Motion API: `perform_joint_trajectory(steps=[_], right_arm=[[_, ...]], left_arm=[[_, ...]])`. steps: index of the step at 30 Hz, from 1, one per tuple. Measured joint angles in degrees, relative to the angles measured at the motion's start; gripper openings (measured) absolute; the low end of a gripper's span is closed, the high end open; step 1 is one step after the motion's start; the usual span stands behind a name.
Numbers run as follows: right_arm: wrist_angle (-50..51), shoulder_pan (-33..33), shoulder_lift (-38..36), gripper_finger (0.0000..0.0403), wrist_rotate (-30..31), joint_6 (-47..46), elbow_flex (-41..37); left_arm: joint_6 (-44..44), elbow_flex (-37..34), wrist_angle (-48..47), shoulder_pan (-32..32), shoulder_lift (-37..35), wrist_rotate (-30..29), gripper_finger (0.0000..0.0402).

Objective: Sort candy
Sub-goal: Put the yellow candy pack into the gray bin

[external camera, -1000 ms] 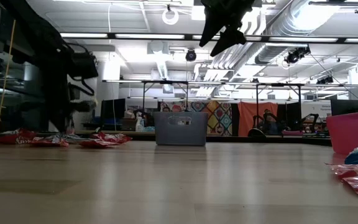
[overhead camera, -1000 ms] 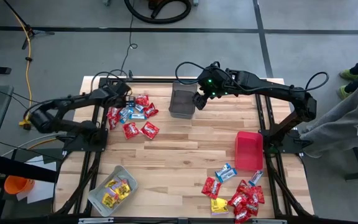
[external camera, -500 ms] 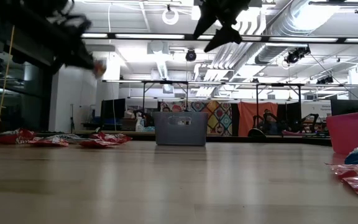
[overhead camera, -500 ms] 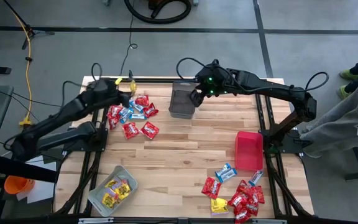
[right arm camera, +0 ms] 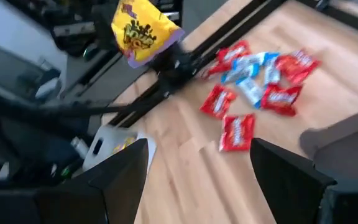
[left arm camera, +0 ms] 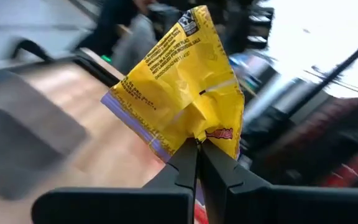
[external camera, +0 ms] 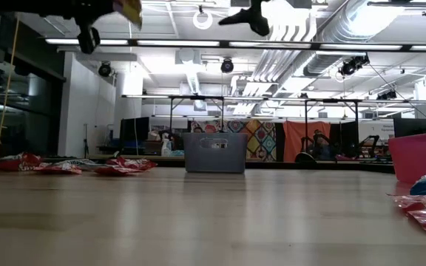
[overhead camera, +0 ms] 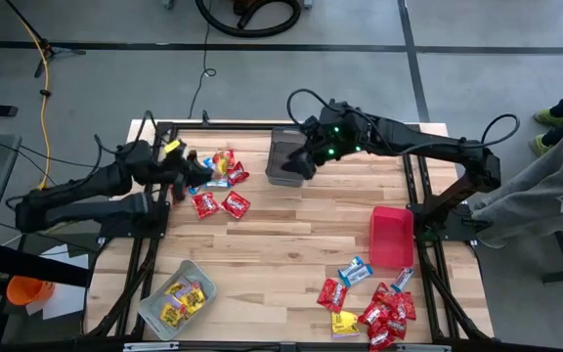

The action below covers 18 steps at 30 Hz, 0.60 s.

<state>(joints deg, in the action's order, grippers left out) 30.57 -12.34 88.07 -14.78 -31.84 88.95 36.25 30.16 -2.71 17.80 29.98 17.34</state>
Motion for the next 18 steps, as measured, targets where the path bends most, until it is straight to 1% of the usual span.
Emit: perform_joint_trajectory(steps=[3,5,7,10,13,18], right_arm=[[1.5,2.5,-1.4,0.0277,-0.1,0.9,0.0],[3.0,4.1,-2.7,0.0277,0.1,1.0,0.0],[5.2,6.0,-4.0,0.0277,1.7,0.8,0.0],[9.0,9.1,-6.2,0.0277,5.5,0.8,0.0],[13.3,12.6,-8.5,0.0277,9.4,0.8,0.0],[20.7,19.9,-11.3,0.0277,17.0,-0.9,0.0]], left_arm=[[-0.8,2.2,-2.5,-7.1,1.3,-0.2,0.0000],[-1.7,4.6,-6.2,-12.2,2.8,-2.2,0.0000],[-3.8,7.7,-11.1,-17.7,5.0,-4.3,0.0000],[-6.6,13.4,-20.8,-26.1,9.4,-8.4,0.0000],[-6.6,18.8,-31.3,-34.6,15.3,-11.3,0.0000],[-1.6,25.3,-43.2,-48.8,26.1,-13.7,0.0000]])
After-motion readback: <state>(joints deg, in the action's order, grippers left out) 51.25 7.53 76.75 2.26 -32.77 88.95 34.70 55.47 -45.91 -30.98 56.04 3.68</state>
